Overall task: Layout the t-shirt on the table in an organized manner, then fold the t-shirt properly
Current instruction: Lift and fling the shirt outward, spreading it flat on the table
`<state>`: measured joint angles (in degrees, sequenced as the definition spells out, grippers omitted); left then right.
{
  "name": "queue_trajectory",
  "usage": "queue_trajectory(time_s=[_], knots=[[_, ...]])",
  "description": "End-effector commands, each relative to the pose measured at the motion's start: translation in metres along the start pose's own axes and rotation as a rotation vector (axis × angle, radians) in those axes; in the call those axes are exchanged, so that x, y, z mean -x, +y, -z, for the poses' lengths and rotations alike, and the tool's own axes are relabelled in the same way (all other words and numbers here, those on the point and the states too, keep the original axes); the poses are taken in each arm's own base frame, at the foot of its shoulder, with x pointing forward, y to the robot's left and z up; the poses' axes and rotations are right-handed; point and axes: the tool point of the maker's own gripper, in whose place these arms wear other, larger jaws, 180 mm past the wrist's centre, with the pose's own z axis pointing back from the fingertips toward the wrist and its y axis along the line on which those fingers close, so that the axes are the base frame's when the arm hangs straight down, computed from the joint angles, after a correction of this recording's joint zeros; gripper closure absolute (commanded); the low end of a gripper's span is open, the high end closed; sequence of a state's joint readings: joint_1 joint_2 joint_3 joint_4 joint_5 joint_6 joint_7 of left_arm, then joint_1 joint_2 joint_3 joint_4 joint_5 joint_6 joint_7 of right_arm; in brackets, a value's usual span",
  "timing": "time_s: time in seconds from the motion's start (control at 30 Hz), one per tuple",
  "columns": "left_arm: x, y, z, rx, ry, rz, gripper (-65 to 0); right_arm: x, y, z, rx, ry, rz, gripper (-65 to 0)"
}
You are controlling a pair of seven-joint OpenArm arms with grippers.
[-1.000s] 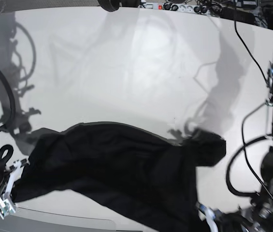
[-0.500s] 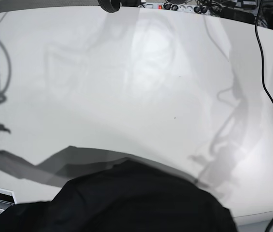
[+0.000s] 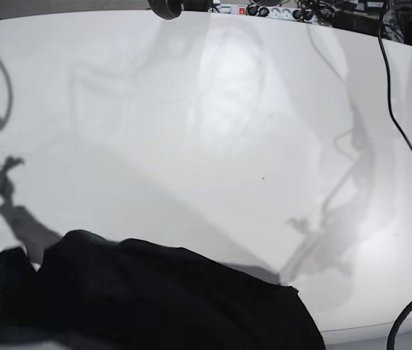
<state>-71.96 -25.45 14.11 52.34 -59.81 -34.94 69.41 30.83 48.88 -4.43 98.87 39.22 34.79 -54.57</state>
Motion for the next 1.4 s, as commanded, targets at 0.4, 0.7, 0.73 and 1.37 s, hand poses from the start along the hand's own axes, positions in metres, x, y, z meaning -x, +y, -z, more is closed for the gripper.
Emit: queue_trajectory(time_s=[0.4,0.7,0.73,1.37], knots=[[0.249,-0.153,0.066,0.546,0.649,-0.093,0.0,0.124,0.213,-0.019,-0.700,0.323,0.224,0.0],[0.326,-0.161,0.031,0.575,0.790,-0.139,0.0,0.185,0.288,-0.071,-0.908,0.515,0.317,0.0],[0.323,-0.154,0.025,0.561,0.789,-0.128,0.0,0.188,0.293,-0.076,-0.927,0.523,0.331,0.0],[0.298,-0.118,-0.111,0.407,0.836,0.166,0.0,0.209,0.265,-0.103,-0.931,0.618,0.296,0.0]])
